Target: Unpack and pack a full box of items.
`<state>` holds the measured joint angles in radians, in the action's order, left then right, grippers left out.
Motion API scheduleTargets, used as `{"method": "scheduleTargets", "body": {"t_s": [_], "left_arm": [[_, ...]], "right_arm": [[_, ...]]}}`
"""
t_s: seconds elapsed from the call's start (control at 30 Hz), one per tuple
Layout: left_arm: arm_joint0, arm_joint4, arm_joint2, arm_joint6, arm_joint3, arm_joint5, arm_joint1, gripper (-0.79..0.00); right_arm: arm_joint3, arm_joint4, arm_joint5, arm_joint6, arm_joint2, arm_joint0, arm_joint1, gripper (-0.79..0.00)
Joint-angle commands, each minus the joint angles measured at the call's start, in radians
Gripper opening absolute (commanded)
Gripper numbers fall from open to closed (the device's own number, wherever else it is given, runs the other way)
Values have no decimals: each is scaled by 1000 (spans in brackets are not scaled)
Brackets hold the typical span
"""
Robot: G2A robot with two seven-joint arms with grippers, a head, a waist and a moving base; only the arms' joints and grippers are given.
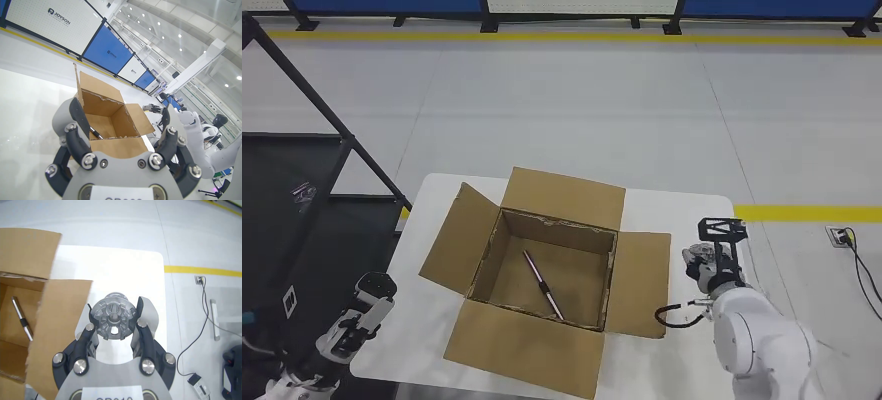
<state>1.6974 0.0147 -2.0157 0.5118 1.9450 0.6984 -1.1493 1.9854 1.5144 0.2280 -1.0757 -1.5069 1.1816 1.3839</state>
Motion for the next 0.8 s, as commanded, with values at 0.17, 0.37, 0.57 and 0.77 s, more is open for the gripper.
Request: {"method": "scheduleTargets", "body": {"t_s": [0.17, 0.37, 0.57, 0.77], "left_arm": [[0, 0, 0, 0, 0, 0, 0, 0], [0, 0, 0, 0, 0, 0, 0, 0], [0, 0, 0, 0, 0, 0, 0, 0], [0, 0, 0, 0, 0, 0, 0, 0]], "right_arm": [[-347, -172, -89, 115, -157, -107, -13, -785], [-561, -188, -121, 166, -164, -191, -20, -785], [-678, -206, -154, 188, -158, -247, -26, -785], [-726, -189, -156, 156, -151, -273, -34, -570]]}}
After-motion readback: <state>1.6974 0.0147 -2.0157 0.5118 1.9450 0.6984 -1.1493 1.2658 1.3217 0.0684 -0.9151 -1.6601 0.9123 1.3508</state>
